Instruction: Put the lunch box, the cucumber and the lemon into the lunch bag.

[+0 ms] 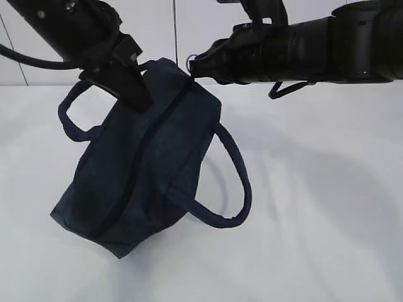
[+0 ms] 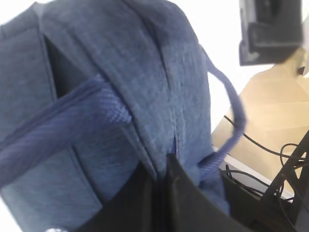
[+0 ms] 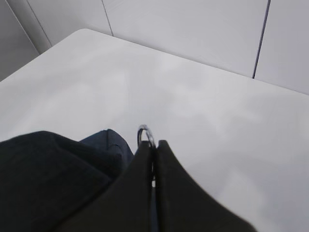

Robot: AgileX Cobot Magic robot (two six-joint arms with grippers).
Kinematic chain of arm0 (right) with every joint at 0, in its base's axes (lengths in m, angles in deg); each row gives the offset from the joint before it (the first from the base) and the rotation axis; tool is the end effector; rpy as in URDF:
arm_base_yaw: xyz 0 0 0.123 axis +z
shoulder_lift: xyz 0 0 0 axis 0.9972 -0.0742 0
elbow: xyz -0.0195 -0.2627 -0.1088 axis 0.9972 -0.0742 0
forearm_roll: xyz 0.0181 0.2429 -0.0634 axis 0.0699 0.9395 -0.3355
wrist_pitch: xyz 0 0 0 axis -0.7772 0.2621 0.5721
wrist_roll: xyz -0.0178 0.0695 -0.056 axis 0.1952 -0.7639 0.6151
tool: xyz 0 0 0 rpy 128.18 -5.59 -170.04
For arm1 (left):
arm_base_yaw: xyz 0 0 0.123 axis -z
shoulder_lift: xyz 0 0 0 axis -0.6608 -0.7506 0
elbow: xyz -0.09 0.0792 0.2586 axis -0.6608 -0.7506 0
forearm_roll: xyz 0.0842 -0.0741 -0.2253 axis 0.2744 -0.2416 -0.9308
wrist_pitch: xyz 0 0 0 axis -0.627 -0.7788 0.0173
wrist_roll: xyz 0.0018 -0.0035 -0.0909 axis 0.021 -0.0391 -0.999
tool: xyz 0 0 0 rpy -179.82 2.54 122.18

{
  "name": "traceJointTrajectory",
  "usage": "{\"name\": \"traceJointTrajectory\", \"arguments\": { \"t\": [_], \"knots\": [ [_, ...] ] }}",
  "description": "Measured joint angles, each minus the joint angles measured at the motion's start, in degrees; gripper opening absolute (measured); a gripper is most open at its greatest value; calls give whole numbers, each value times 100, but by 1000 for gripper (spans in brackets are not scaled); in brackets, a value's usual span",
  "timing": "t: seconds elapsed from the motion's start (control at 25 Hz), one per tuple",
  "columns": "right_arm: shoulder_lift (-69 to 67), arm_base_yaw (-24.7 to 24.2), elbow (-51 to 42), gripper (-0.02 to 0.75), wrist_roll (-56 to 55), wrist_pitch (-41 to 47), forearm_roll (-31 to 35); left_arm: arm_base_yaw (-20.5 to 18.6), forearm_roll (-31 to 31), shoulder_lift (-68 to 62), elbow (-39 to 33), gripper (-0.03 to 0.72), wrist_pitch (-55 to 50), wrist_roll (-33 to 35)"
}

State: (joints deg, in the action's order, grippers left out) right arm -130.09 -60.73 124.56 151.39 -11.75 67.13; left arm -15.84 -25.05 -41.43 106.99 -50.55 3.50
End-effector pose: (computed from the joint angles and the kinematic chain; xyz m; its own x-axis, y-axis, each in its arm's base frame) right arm 0.3591 0.1889 0.2749 -0.3790 -0.1006 -0.9199 -0.5666 0.8112 0.1447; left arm 0.3080 -0.1911 0.3281 -0.7209 0.5535 -0.4170 0.6876 0.6463 -0.3308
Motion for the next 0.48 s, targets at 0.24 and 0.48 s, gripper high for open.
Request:
{"name": "traceJointTrajectory", "arguments": {
  "t": [0.24, 0.48],
  "knots": [
    [-21, -189, 42, 0, 0, 35, 0, 0, 9, 9, 0, -9, 52, -9],
    [-21, -402, 42, 0, 12, 181, 0, 198, 9, 21, 0, -9, 119, -13]
  ]
}}
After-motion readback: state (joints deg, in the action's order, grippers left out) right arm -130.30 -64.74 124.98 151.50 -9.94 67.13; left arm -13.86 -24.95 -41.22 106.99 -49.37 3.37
